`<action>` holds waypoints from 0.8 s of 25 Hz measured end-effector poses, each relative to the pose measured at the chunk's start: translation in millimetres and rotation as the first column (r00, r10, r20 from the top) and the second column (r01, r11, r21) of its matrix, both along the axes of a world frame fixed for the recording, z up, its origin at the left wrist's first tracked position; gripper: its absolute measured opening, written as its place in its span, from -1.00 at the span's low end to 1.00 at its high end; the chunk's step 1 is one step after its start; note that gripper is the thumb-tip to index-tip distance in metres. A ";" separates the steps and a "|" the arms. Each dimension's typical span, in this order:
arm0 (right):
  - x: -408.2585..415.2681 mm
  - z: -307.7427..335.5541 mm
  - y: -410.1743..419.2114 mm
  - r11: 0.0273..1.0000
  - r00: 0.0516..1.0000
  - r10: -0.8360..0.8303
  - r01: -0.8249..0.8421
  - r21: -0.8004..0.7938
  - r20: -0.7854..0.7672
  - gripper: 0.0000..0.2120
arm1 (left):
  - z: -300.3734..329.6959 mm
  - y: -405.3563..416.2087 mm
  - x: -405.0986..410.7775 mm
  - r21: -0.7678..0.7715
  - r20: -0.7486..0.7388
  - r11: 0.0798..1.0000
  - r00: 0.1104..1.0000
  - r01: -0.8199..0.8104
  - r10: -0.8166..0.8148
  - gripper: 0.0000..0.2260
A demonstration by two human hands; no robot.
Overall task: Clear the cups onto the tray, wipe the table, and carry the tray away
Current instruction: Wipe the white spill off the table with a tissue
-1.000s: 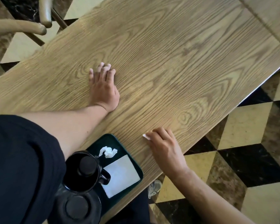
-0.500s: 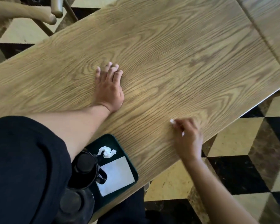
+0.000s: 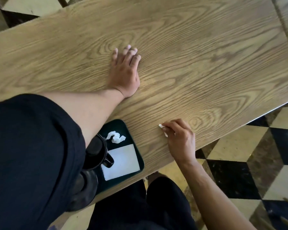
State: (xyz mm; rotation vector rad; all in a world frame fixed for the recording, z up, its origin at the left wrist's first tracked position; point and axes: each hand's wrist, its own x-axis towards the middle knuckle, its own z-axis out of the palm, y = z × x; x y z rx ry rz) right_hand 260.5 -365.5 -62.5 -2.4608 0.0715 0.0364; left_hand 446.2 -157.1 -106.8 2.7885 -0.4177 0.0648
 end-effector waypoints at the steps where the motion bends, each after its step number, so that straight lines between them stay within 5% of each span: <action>1: 9.9 -3.1 2.8 1.000 1.000 -0.012 0.012 0.004 0.015 -0.94 | 0.7 0.9 0.0 0.007 -0.013 1.000 1.000 0.001 -0.001 -0.57; 4: 6.4 -5.7 6.7 0.984 0.984 0.175 -0.175 0.038 0.018 -0.93 | 2.4 2.6 0.2 0.028 -0.046 1.000 0.999 -0.009 0.011 -0.56; 7: -41.1 1.8 -9.0 0.836 0.836 0.545 -0.537 0.115 -0.063 -0.90 | 4.0 2.3 -2.7 0.043 -0.090 0.999 0.996 -0.002 0.005 -0.53; 9: -56.4 9.2 -30.5 0.773 0.762 0.634 -0.623 0.121 -0.128 -0.83 | 6.5 4.6 -2.1 0.047 -0.127 0.999 0.992 0.004 0.002 -0.52; 14: -12.1 36.5 -26.1 0.953 0.956 0.276 -0.258 0.159 -0.101 -0.86 | 11.4 5.8 -6.4 0.005 -0.206 1.000 0.978 -0.020 0.020 -0.56; 20: 31.3 39.5 61.4 0.878 0.921 0.388 -0.361 0.314 -0.029 -0.89 | 13.9 93.6 -34.9 0.038 -0.239 0.987 0.960 0.157 -0.144 -0.53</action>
